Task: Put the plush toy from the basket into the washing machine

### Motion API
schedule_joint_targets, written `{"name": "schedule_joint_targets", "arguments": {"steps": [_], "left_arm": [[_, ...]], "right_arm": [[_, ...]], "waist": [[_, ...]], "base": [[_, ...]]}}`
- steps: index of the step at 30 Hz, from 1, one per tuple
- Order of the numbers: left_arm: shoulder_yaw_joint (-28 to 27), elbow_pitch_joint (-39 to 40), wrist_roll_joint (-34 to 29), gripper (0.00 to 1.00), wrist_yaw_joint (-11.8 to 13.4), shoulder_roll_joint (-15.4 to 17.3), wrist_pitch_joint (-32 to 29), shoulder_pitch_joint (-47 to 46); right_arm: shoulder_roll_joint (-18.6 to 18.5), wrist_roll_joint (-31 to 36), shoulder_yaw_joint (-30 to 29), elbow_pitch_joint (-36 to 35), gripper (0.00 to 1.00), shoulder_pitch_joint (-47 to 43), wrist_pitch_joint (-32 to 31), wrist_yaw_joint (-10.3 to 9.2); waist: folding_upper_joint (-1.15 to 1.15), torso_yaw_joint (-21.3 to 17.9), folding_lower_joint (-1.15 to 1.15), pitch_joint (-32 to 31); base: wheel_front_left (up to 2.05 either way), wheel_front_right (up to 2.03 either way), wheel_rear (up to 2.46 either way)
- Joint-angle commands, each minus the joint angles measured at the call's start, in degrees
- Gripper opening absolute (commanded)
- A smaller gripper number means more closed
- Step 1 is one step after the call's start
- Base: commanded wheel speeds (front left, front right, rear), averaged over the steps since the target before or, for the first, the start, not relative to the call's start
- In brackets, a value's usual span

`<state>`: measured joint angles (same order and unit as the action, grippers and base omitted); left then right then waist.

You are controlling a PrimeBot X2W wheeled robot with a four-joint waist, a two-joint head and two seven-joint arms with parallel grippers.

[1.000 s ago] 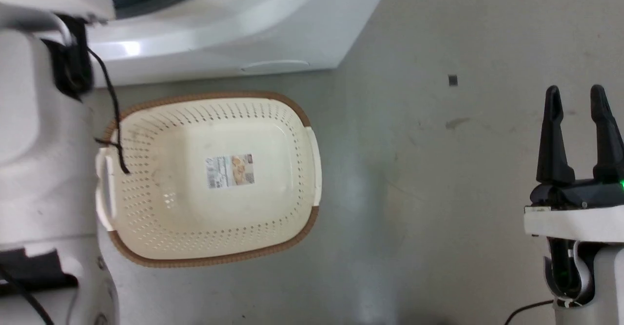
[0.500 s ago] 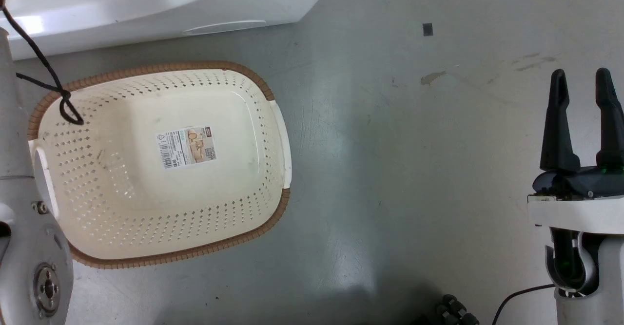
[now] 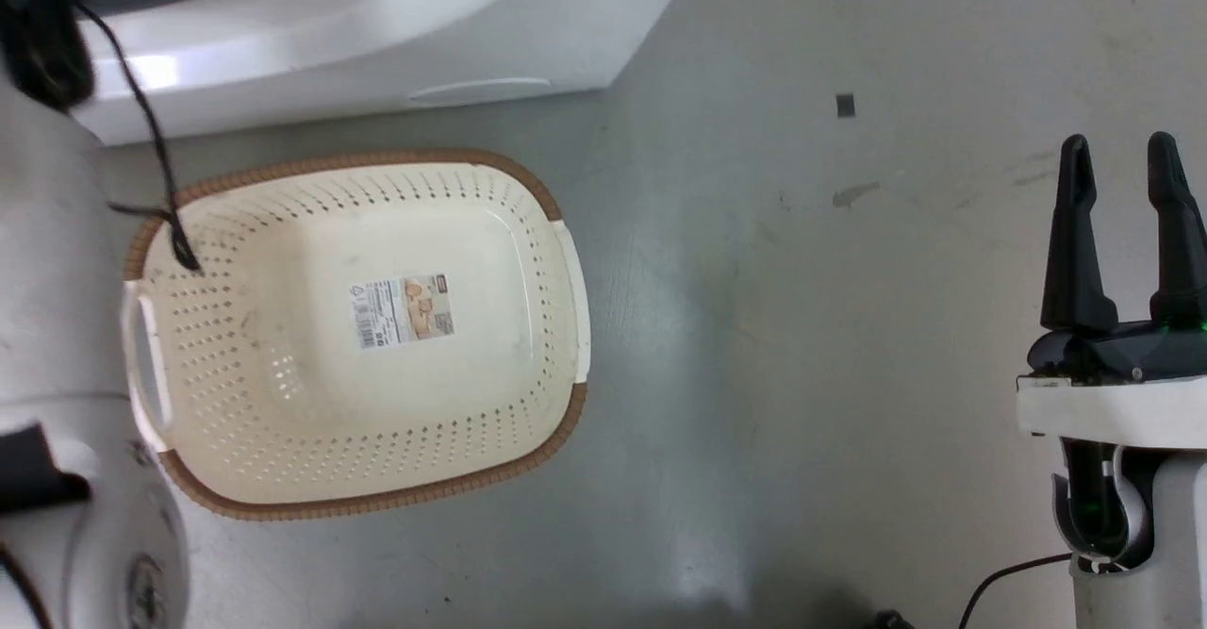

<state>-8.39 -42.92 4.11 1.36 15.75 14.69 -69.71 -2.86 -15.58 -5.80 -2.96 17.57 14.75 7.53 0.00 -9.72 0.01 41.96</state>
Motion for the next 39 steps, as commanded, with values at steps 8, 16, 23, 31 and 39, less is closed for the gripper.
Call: {"name": "schedule_joint_targets", "arguments": {"steps": [8, 16, 23, 31, 39], "left_arm": [[0.26, 6.72, -0.5, 1.0, 0.34, -5.02, 0.3, 13.51], [2.07, 14.5, -2.01, 1.0, 0.31, -9.02, 0.3, 26.84], [4.66, 20.96, -2.75, 1.0, 0.1, -11.14, 0.3, 38.92], [6.11, 25.59, -2.21, 1.0, 0.49, -12.13, 0.3, 50.6], [7.91, 28.27, -1.77, 1.0, 0.68, -12.59, 0.3, 58.59]], "right_arm": [[-0.01, 1.63, 0.58, 0.69, 1.0, -1.95, 0.25, -0.04], [-0.01, 3.98, 1.54, 1.12, 1.0, -4.61, 0.25, -0.04], [-0.01, 5.41, 1.94, 1.66, 1.0, -8.36, 0.25, -0.04], [-0.01, 6.5, 1.6, 1.64, 1.0, -12.32, 0.25, -0.04], [-0.01, 6.81, 0.89, 1.74, 1.0, -16.57, 0.25, -0.04]], "waist": [[0.0, 3.76, -0.01, -9.08], [0.0, 6.88, -0.01, -17.65], [0.0, 8.8, -0.01, -25.49], [0.0, 9.49, -0.01, -31.79], [0.0, 10.48, -0.01, -36.91]], "base": [[0.0, 0.0, 0.0], [0.0, 0.0, 0.0], [0.0, 0.0, 0.0], [0.0, 0.0, 0.0], [0.0, 0.0, 0.0]]}}
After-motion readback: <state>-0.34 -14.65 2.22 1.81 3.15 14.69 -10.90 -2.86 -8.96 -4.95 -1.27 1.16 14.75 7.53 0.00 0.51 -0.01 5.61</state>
